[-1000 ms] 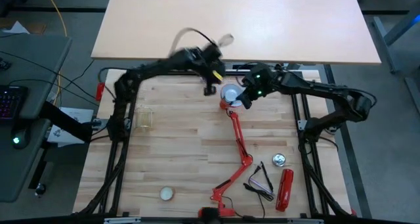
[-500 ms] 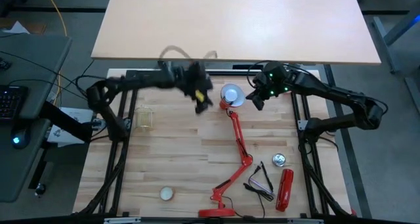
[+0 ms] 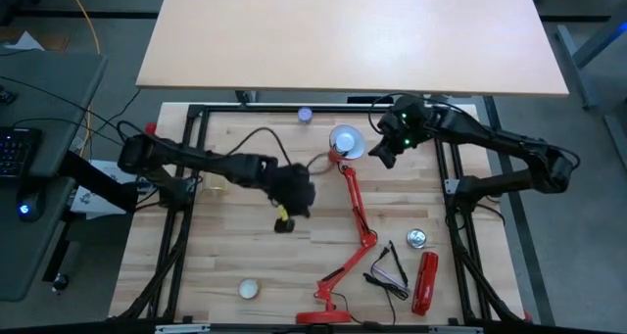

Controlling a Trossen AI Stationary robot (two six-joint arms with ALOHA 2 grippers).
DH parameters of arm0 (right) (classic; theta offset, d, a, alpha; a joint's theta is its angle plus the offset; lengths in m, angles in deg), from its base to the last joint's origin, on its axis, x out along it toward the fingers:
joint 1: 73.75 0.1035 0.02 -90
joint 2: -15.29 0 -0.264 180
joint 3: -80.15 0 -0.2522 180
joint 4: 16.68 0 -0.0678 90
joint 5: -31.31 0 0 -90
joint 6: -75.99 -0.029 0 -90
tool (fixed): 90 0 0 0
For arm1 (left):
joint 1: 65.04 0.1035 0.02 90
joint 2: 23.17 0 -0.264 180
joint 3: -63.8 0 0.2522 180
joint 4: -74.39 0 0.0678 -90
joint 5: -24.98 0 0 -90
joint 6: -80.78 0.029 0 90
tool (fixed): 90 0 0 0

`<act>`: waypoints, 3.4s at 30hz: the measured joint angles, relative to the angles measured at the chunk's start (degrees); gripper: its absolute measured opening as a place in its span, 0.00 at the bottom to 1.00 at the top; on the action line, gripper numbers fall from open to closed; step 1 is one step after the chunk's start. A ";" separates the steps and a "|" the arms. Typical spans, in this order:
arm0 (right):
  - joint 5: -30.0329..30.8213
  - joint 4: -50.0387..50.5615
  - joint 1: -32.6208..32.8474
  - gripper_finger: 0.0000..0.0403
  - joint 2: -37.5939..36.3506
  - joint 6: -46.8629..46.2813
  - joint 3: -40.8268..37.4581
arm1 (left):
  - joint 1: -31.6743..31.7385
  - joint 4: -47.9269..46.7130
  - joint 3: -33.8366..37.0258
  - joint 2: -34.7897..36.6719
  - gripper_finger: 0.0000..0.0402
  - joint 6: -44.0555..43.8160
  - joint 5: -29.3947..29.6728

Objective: Screw lightbulb
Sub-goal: Remove the white lightbulb from the desk lamp

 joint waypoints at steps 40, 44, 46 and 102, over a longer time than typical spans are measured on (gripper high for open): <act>6.34 3.15 11.88 0.00 -0.21 -2.83 -0.04 | -35.86 -11.05 -34.67 -32.65 0.00 -34.98 25.53; 6.34 3.29 11.88 0.00 -0.21 -2.83 -0.04 | -35.50 -22.23 -34.90 -31.40 0.00 -38.89 33.08; 6.54 4.03 11.86 0.00 -0.21 -2.87 -0.04 | -35.49 -27.99 -34.91 -31.32 0.00 -41.62 36.32; 23.25 -23.08 49.71 0.00 32.16 -76.34 1.25 | -23.91 -3.18 14.21 30.44 0.00 -40.63 45.21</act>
